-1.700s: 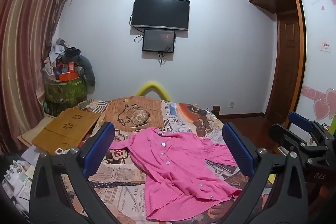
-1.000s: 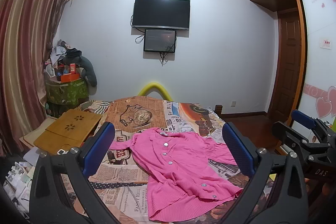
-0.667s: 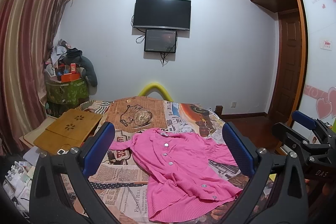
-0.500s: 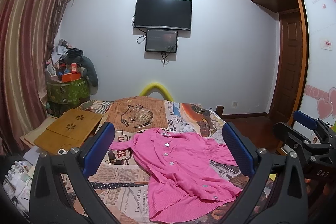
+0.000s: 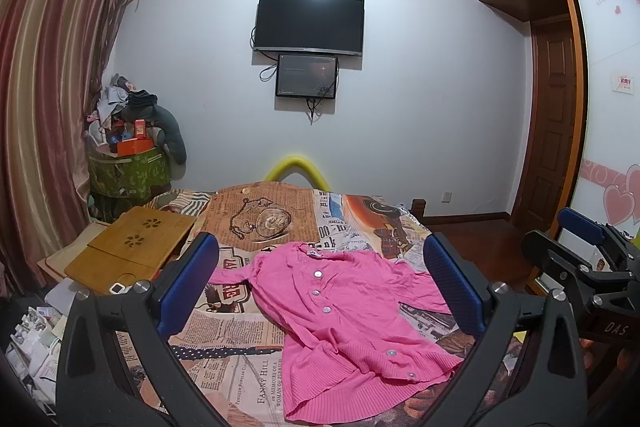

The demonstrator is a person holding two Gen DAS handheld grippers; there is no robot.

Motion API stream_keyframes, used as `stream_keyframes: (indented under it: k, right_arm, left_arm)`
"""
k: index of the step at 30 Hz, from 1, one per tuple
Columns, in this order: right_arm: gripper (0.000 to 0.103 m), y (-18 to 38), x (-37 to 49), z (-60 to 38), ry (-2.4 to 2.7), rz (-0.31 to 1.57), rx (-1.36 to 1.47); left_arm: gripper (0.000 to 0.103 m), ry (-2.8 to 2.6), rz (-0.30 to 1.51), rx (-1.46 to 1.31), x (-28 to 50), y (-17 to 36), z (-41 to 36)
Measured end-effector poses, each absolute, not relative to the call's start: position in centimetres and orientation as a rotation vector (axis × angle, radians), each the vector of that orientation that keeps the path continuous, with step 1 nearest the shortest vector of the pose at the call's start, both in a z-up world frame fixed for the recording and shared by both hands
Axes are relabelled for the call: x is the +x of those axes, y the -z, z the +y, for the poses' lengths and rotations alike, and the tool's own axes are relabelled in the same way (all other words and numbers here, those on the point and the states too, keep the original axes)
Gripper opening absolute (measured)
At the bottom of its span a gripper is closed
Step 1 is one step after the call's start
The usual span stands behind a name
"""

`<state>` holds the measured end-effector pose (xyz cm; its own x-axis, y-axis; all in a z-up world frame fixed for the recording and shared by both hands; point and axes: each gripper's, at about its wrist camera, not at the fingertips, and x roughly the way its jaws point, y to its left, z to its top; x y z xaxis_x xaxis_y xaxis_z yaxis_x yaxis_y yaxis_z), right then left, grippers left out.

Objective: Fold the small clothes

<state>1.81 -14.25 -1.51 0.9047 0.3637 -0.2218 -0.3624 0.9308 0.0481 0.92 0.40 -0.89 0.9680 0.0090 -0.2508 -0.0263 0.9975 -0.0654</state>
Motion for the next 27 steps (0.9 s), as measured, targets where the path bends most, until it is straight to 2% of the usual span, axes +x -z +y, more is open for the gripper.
stream_keyframes:
  k: [27]
  right_arm:
    - [0.103, 2.02, 2.43, -14.37, -0.376, 0.237, 0.009]
  left_arm:
    - [0.103, -0.02, 0.236, -0.045, 0.35, 0.29, -0.05]
